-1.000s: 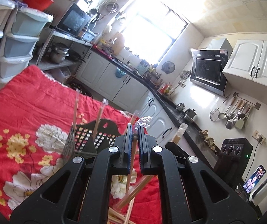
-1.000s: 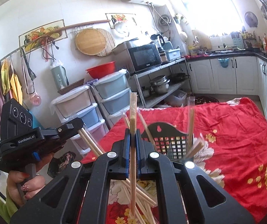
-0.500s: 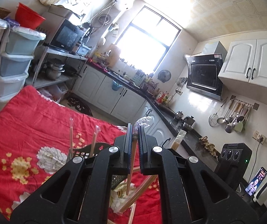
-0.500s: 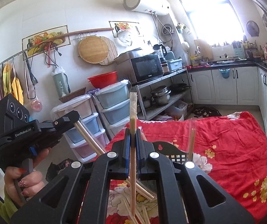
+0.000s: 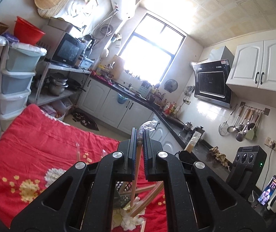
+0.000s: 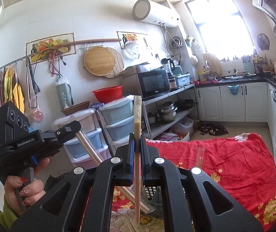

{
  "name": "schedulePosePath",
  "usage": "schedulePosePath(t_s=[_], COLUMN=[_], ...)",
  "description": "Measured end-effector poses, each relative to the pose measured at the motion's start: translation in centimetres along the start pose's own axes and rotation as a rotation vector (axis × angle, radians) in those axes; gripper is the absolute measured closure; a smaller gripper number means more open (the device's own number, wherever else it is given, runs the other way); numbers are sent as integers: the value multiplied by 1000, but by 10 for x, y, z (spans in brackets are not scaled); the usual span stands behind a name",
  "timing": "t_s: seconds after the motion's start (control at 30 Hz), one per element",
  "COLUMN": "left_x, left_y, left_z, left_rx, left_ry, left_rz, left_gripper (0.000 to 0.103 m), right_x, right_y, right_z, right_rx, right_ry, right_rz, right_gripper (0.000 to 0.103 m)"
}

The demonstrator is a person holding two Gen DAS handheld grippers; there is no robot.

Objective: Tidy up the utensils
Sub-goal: 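Lift the right tool's chopstick toward the caddy while the left tool carries its chopstick there, then lower the right tool's chopstick into the caddy while the left tool lowers its own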

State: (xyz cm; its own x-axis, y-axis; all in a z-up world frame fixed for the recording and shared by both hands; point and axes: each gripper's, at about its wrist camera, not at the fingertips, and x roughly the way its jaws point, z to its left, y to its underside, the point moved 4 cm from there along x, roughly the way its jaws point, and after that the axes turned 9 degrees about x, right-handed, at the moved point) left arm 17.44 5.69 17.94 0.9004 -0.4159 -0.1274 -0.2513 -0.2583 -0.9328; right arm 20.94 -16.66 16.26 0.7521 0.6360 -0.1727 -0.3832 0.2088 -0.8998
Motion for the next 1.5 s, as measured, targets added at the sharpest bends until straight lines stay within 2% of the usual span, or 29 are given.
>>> schedulePosePath(t_s=[0.63, 0.97, 1.5], left_x=[2, 16, 38], left_y=[-34, -28, -6], left_z=[15, 36, 44], left_rx=[55, 33, 49], left_ry=[-107, -169, -237], left_rz=[-69, -62, -44], left_gripper=[100, 100, 100], right_x=[14, 28, 58], right_y=[-36, -38, -19], right_z=[-5, -21, -58], right_rx=[-71, -83, -70], right_ry=[86, 145, 228], right_rz=[-109, -132, -121], right_gripper=[97, 97, 97])
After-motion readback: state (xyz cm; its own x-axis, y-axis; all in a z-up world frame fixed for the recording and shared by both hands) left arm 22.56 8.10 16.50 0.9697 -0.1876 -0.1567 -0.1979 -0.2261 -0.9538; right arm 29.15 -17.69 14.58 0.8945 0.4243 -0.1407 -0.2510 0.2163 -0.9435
